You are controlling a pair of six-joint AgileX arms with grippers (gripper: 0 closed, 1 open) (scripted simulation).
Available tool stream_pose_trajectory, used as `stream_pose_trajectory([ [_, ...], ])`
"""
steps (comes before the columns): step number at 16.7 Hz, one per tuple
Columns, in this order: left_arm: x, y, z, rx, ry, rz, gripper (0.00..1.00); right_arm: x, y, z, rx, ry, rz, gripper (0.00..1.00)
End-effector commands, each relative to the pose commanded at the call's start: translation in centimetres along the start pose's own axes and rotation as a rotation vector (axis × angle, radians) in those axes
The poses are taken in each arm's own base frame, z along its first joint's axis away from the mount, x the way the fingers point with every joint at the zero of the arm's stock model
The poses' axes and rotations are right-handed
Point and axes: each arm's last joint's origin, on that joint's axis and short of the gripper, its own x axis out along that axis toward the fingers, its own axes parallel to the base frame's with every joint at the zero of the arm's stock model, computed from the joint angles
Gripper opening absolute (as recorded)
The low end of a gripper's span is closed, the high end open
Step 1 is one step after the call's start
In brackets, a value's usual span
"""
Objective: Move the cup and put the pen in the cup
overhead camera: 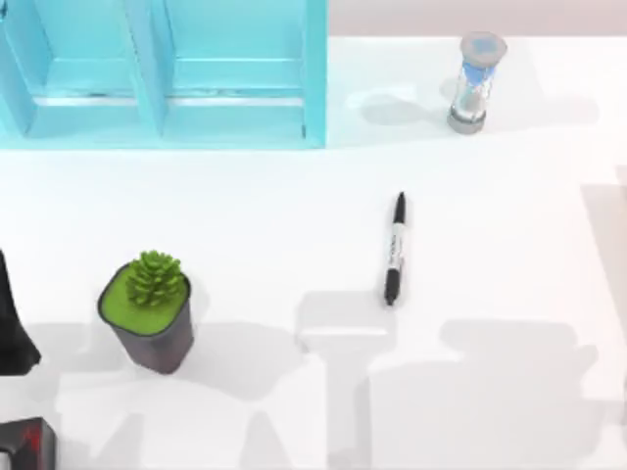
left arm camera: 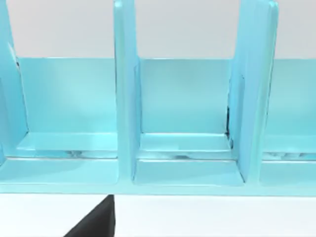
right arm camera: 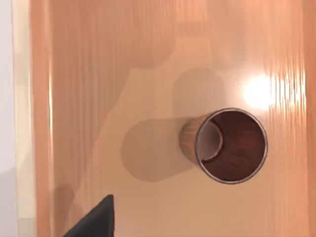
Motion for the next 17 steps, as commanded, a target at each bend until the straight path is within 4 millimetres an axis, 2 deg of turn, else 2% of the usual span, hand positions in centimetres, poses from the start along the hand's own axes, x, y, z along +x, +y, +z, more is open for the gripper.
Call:
stream_pose_trajectory([
  [4,0.0,0.0,0.0,0.000,0.000,0.000,1.00,3.7,-4.0,3.6,-0.002,0.247,0.079,1.00],
  [8,0.0,0.0,0.0,0.000,0.000,0.000,1.00,6.4,-6.5,4.9,0.000,0.382,0.142,1.00],
  [15,0.0,0.0,0.0,0.000,0.000,0.000,1.00,6.9,-6.6,5.0,-0.003,0.401,0.153,1.00],
  [17,0.0,0.0,0.0,0.000,0.000,0.000,1.00,8.0,-6.6,4.6,0.000,0.406,0.155,1.00],
])
